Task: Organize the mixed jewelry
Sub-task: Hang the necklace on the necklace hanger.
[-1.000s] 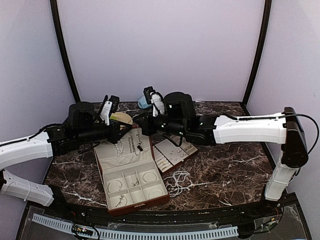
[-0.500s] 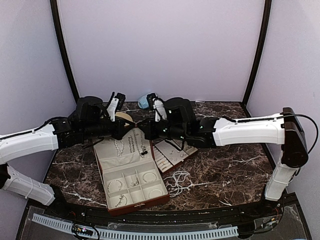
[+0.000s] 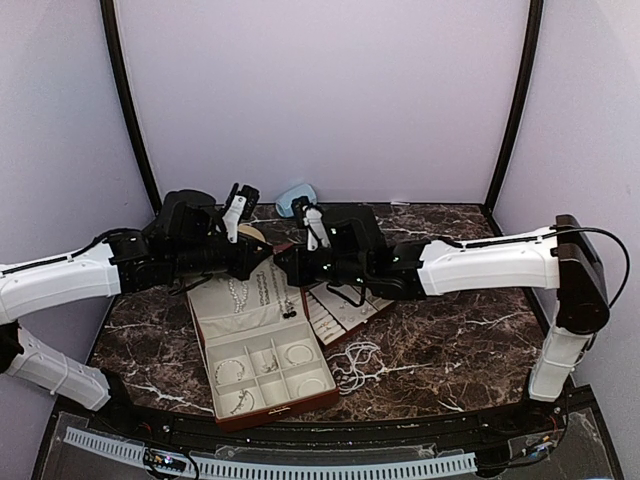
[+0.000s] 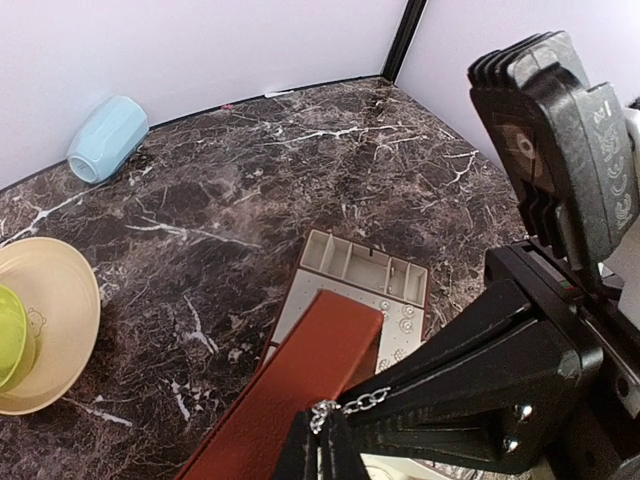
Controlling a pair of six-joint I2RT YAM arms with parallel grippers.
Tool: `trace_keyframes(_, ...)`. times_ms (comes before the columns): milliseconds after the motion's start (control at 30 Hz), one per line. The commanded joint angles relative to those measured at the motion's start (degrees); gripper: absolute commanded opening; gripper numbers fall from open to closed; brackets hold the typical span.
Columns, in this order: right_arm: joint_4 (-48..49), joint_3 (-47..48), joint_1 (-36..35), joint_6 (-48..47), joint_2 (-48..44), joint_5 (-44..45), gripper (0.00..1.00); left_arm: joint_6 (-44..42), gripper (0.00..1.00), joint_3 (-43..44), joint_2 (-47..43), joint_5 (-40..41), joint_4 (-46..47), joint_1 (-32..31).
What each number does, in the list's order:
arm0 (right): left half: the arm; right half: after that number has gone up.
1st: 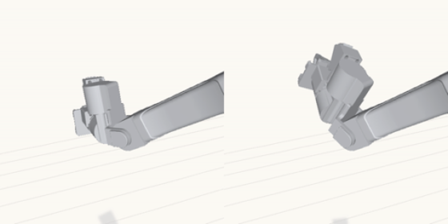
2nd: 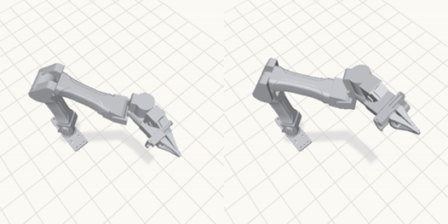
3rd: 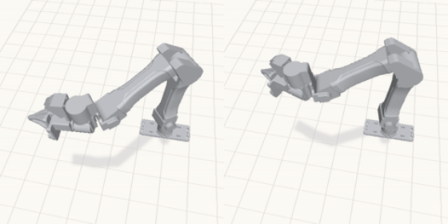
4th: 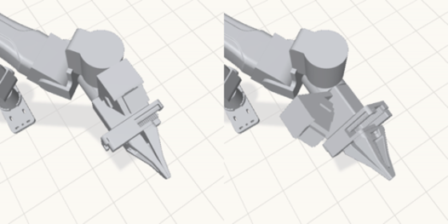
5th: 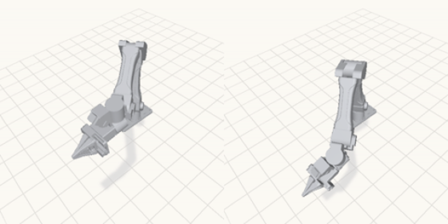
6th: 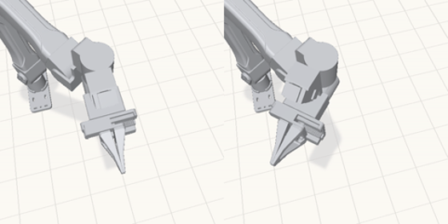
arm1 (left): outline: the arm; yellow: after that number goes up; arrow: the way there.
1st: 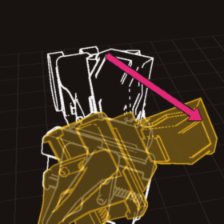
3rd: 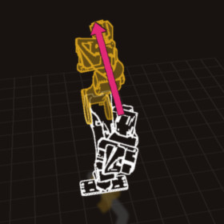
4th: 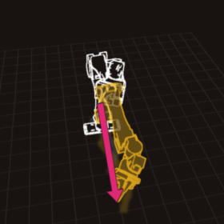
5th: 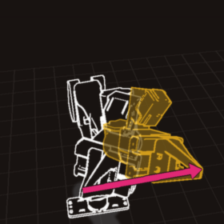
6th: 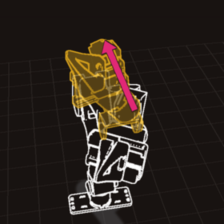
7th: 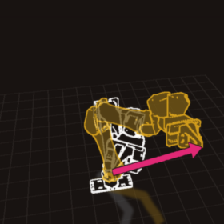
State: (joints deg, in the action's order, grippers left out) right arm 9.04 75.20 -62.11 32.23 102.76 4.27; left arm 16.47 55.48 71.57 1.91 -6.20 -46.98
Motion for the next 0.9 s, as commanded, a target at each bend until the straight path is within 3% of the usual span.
trace_keyframes(0, 1.3, -0.53, 0.23, 1.21, 0.98, -0.61, 0.0, -0.75, 0.03, -0.08, 0.62, 1.22, -6.82, -1.65)
trace_keyframes(267, 3.01, -2.16, 0.15, 1.5, -0.17, -0.91, 0.0, -2.27, 0.01, -3.62, -2.58, 3.45, -4.25, -4.98)
trace_keyframes(600, 5.03, -2.95, 0.19, 0.68, -2.08, -1.62, 0.0, -6.62, 0.0, -3.88, -4.48, -0.46, 1.18, -5.4)
trace_keyframes(867, 4.46, -2.62, 0.2, 1.17, -1.23, -1.02, 0.0, -4.59, 0.0, -3.46, -3.34, 9.39, -2.32, -5.32)
